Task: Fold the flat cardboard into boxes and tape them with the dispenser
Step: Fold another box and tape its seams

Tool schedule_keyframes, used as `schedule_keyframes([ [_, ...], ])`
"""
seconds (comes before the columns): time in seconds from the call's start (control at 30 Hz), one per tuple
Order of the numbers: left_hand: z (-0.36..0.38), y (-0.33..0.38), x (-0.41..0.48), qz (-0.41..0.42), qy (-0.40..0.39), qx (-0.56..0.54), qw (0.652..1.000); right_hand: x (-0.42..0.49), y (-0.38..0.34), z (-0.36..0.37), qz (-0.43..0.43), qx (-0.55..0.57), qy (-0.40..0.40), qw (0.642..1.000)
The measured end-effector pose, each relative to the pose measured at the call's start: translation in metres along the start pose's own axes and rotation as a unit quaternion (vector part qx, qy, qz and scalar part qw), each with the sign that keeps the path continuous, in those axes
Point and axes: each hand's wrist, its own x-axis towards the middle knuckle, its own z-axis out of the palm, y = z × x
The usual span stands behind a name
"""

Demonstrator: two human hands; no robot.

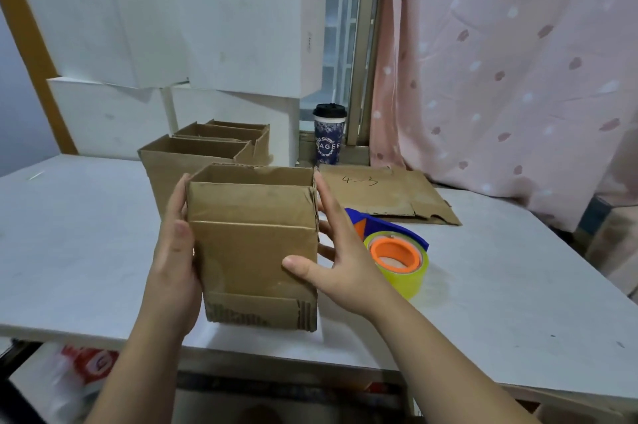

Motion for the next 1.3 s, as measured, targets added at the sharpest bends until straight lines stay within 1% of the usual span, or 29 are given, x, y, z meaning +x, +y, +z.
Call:
schedule_keyframes([
  [0.17, 0.007, 0.007, 0.004, 0.064, 0.064, 0.041, 0.995, -0.002, 0.006, -0.008, 0.005, 0.015, -0.005, 1.000],
  [0.23, 0.012, 0.013, 0.006, 0.083, 0.089, 0.075, 0.990, -0.001, 0.005, -0.010, 0.004, 0.009, -0.011, 1.000],
  [0.3, 0.016, 0.019, 0.005, 0.092, 0.069, 0.128, 0.985, -0.001, 0.006, -0.012, 0.002, 0.012, -0.013, 1.000],
  [0.37, 0.018, 0.025, 0.003, 0.064, 0.018, 0.183, 0.981, -0.002, 0.006, -0.014, -0.001, 0.015, -0.011, 1.000],
  [0.4, 0.018, 0.028, 0.004, 0.050, 0.009, 0.216, 0.975, -0.003, 0.006, -0.013, -0.003, 0.013, -0.011, 1.000],
  [0.53, 0.025, 0.044, 0.006, 0.052, 0.044, 0.339, 0.938, -0.007, 0.007, -0.010, -0.009, -0.012, -0.011, 1.000],
  [0.67, 0.030, 0.053, 0.003, 0.058, 0.028, 0.373, 0.926, -0.004, 0.005, -0.007, -0.009, -0.083, -0.019, 0.996],
  [0.8, 0.021, 0.059, 0.002, 0.062, -0.023, 0.389, 0.919, -0.002, 0.006, -0.009, 0.011, -0.078, -0.020, 0.997],
  [0.9, 0.014, 0.055, 0.001, 0.065, -0.037, 0.380, 0.922, -0.002, 0.007, -0.011, 0.013, -0.079, -0.026, 0.996],
  [1.0, 0.011, 0.045, -0.001, 0.066, -0.008, 0.332, 0.941, -0.002, 0.005, -0.009, 0.030, -0.082, -0.017, 0.996],
  [1.13, 0.012, 0.030, -0.005, 0.073, 0.052, 0.220, 0.971, 0.000, 0.001, -0.003, 0.045, 0.000, 0.033, 0.998],
  [1.2, 0.016, 0.025, -0.007, 0.083, 0.066, 0.164, 0.981, 0.002, -0.002, -0.001, 0.052, 0.046, 0.061, 0.996],
  [1.3, 0.018, 0.017, -0.008, 0.071, 0.080, 0.092, 0.990, 0.003, -0.002, 0.001, 0.062, 0.084, 0.076, 0.992],
])
